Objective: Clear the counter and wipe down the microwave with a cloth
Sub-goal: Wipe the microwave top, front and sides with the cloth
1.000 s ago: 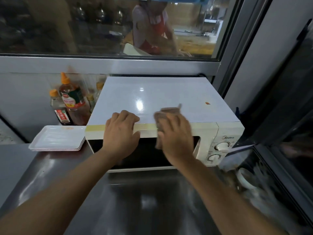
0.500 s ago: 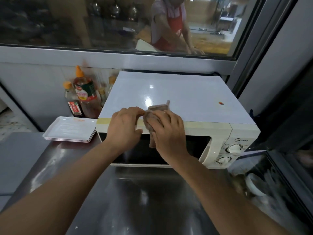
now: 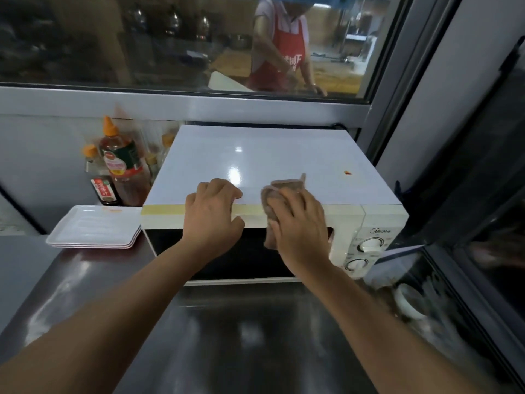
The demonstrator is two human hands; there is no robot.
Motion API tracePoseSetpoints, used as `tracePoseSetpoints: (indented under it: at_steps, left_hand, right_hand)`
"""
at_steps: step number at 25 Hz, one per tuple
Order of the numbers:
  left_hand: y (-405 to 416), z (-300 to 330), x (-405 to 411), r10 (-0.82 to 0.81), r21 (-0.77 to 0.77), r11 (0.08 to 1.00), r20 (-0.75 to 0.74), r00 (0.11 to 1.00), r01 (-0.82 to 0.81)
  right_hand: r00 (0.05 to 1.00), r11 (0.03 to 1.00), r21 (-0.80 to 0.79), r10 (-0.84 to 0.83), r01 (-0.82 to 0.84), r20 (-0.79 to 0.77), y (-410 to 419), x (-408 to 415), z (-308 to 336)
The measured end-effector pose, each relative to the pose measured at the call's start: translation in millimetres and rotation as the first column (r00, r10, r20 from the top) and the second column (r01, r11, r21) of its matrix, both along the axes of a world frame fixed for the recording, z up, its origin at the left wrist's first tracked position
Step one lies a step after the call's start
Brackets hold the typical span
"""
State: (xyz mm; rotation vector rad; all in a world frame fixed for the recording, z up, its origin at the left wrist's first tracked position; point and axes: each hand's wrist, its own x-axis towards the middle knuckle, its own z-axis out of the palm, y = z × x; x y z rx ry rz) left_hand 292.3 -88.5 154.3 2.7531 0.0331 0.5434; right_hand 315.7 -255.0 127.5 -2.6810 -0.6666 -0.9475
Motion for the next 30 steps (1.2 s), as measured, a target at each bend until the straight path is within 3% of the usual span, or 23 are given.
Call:
tracePoseSetpoints:
  at_steps: [3, 7, 10, 13, 16, 19, 22, 24, 26, 30]
  left_hand:
    - [-29.2, -3.4, 7.8, -0.079, 0.016, 0.997, -0.002, 0.997, 0.079]
    - [-64.7, -1.0, 22.6, -0.153, 0.024, 0.988, -0.002, 0.988, 0.153]
    - [-77.2, -0.5, 25.8, -0.171, 0.043, 0.984, 0.013, 0.985, 0.171]
    - [-88.0, 0.1, 29.0, -0.183, 0.052, 0.982, 0.038, 0.982, 0.181]
    - [-110.0, 1.1, 34.5, -0.238, 0.074, 0.970, 0.053, 0.970, 0.233]
    - [-123.3, -0.6, 35.3, -0.238, 0.092, 0.969, 0.086, 0.967, 0.230]
    - [-125.7, -4.1, 31.0, -0.238, 0.145, 0.965, 0.122, 0.964, 0.220]
    - [-129.2, -6.0, 28.8, -0.221, 0.162, 0.966, 0.124, 0.967, 0.200]
    - [-132.0, -8.1, 28.6, -0.205, 0.176, 0.968, 0.133, 0.970, 0.180]
    - [-133.5, -14.5, 27.8, -0.200, 0.236, 0.959, 0.164, 0.966, 0.158]
  right_hand:
    - [0.996, 0.990, -0.129, 0.040, -0.050, -0.076, -41.0, 12.1, 1.4]
    - [0.994, 0.992, -0.103, -0.084, 0.077, -0.074, -124.6, 28.7, -2.7]
    - [0.986, 0.992, 0.030, -0.120, 0.125, -0.114, -159.2, 35.9, -1.7]
    - [0.975, 0.958, 0.183, -0.212, 0.221, -0.067, -134.5, 30.3, -6.8]
    - [0.994, 0.971, 0.220, -0.100, 0.090, 0.034, -90.5, 22.8, -13.8]
    - [0.996, 0.994, 0.112, -0.020, 0.011, 0.083, -109.1, 29.1, -14.3]
    - [0.998, 0.986, 0.154, -0.065, 0.066, -0.013, -158.9, 37.8, -14.7]
    - [0.980, 0.934, 0.348, -0.012, 0.083, -0.200, -181.9, 41.0, -14.8]
    - [0.924, 0.809, 0.581, 0.153, 0.085, -0.349, -192.1, 45.3, -18.2]
    - [0.855, 0.550, 0.833, 0.403, 0.059, -0.326, -196.7, 51.5, -40.6]
